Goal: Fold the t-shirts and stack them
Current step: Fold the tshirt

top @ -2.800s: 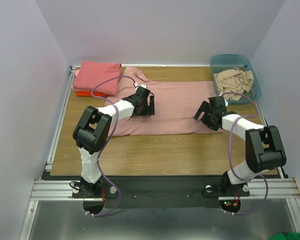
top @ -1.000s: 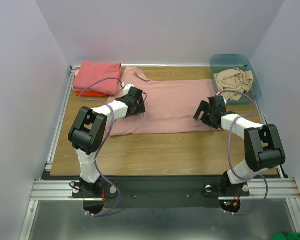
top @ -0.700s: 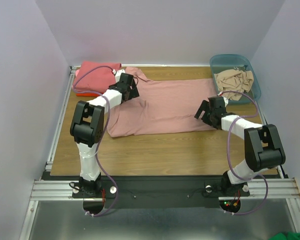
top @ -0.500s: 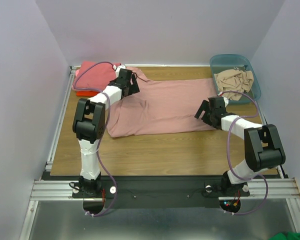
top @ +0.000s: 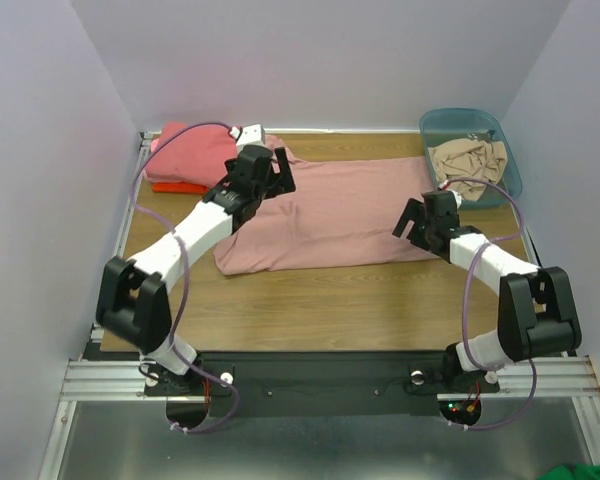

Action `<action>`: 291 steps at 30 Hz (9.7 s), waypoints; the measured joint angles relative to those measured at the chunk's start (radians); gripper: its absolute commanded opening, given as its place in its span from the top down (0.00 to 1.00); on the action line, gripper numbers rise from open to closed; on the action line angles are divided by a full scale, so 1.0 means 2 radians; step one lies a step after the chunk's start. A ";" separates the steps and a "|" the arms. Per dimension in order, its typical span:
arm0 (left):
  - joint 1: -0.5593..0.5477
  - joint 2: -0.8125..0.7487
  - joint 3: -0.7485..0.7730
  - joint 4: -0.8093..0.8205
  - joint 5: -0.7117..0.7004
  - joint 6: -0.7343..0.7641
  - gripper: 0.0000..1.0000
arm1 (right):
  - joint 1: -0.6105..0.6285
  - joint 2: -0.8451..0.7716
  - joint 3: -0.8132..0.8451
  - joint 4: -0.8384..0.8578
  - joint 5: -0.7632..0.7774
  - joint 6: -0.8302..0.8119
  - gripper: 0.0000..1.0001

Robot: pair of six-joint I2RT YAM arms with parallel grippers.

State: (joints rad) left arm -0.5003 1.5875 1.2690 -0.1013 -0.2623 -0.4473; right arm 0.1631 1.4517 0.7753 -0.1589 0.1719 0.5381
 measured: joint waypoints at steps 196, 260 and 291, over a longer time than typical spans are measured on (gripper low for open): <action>-0.067 -0.275 -0.308 -0.064 -0.083 -0.192 1.00 | 0.053 -0.055 0.029 -0.118 0.228 0.083 0.94; -0.274 -0.210 -0.266 -0.036 0.032 -0.224 0.02 | 0.052 -0.051 0.023 -0.126 0.109 0.034 0.07; -0.031 -0.015 -0.255 0.081 0.020 -0.182 0.02 | 0.043 0.043 0.067 -0.060 -0.008 0.044 0.01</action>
State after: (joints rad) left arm -0.5613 1.5578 0.7586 0.0605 -0.2214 -0.8120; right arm 0.2493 1.5383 0.9100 -0.2790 0.1558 0.6270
